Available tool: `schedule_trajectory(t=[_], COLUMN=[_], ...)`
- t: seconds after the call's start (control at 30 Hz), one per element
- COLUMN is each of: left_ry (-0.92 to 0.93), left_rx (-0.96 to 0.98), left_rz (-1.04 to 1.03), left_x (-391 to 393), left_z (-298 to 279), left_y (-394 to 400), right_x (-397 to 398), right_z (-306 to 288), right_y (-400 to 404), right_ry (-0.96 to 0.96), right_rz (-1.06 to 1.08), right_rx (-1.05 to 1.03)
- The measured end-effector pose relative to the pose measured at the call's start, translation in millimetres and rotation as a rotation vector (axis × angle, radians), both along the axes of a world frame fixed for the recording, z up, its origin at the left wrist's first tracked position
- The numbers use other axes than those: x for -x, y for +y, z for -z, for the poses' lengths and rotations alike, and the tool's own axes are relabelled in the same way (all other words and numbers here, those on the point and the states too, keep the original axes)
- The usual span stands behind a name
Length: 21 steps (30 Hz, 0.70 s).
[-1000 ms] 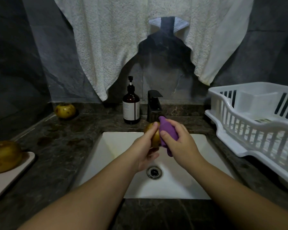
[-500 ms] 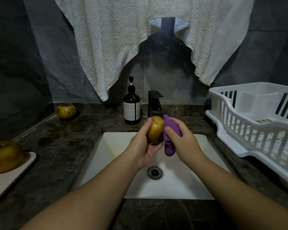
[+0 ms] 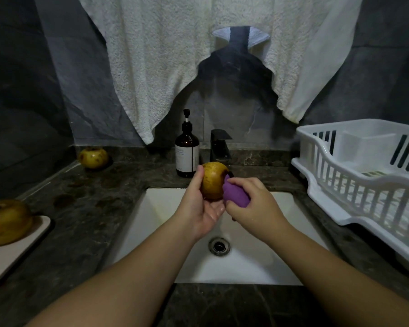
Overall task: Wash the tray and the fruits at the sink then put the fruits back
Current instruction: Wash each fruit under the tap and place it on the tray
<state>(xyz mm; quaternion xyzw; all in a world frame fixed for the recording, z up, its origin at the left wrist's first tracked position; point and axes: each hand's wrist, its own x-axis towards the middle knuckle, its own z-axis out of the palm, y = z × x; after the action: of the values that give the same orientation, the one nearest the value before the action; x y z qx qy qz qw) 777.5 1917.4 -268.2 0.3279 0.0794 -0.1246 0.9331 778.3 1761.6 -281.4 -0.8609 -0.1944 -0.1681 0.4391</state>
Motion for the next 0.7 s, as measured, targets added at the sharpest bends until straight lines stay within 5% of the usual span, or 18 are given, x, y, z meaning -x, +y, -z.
schedule_trajectory(t=[0.7], left_ry=[0.036], left_rx=[0.010], left_rz=[-0.024], left_x=[2.8], left_z=[0.0], left_y=[-2.3], right_x=[-1.2], right_z=[-1.2], right_y=[-0.3], right_ry=[0.051], right_rz=[-0.026], right_rx=[0.026])
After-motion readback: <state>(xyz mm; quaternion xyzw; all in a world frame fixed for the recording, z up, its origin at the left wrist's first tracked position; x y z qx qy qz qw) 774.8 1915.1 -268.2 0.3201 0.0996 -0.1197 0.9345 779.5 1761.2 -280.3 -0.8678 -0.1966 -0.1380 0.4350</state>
